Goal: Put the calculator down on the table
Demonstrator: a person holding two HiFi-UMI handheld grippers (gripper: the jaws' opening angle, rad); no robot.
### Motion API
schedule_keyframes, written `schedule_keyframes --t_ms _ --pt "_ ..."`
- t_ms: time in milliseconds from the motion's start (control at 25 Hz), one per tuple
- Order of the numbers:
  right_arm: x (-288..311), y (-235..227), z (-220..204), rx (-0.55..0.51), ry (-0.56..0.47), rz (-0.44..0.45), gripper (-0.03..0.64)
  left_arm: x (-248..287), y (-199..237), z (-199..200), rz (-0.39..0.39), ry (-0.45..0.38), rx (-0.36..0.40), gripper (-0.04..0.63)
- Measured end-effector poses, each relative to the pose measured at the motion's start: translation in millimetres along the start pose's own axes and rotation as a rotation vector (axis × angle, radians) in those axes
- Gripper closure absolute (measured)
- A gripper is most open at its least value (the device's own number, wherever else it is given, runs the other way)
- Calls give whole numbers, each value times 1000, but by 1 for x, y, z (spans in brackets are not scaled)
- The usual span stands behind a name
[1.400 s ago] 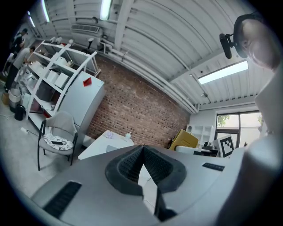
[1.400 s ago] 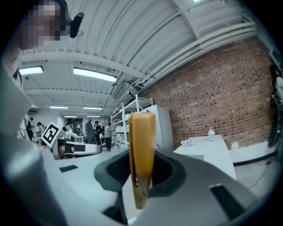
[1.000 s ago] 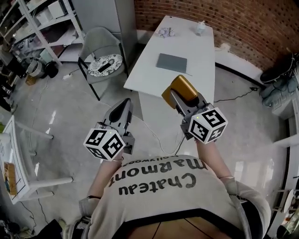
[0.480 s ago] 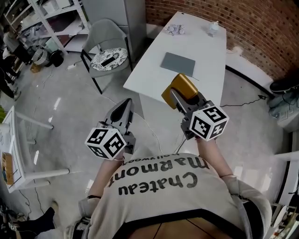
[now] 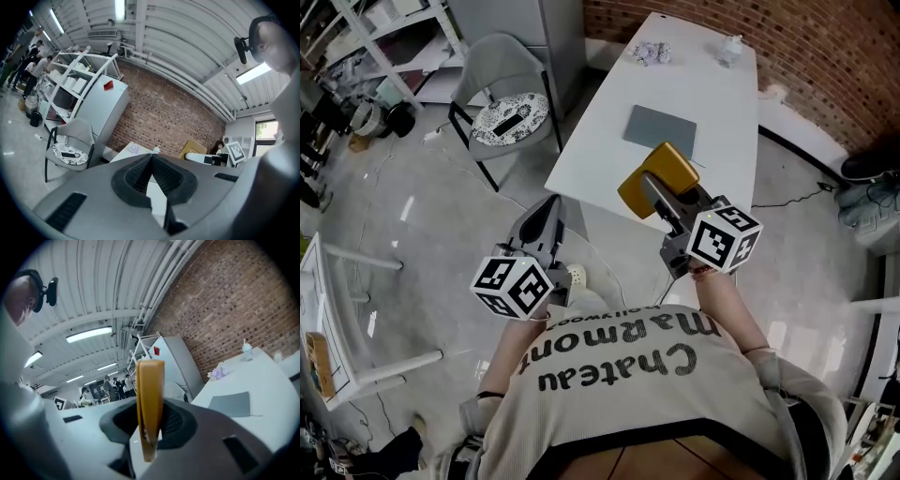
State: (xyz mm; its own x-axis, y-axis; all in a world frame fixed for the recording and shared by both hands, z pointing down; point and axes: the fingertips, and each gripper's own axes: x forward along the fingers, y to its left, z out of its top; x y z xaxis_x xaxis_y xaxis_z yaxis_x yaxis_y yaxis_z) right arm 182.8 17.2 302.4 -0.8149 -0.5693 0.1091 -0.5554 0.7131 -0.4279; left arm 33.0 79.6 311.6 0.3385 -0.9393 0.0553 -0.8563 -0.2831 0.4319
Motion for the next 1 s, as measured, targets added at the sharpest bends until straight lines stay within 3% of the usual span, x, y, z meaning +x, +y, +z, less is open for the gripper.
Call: schedule_keyframes --t_ms 640,1000 --pt "145 -23 88 -20 -137 -104 523 104 104 125 -174 -38 32 594" --pt "202 -45 80 -62 -114 -198 523 124 169 136 -185 1 60 594"
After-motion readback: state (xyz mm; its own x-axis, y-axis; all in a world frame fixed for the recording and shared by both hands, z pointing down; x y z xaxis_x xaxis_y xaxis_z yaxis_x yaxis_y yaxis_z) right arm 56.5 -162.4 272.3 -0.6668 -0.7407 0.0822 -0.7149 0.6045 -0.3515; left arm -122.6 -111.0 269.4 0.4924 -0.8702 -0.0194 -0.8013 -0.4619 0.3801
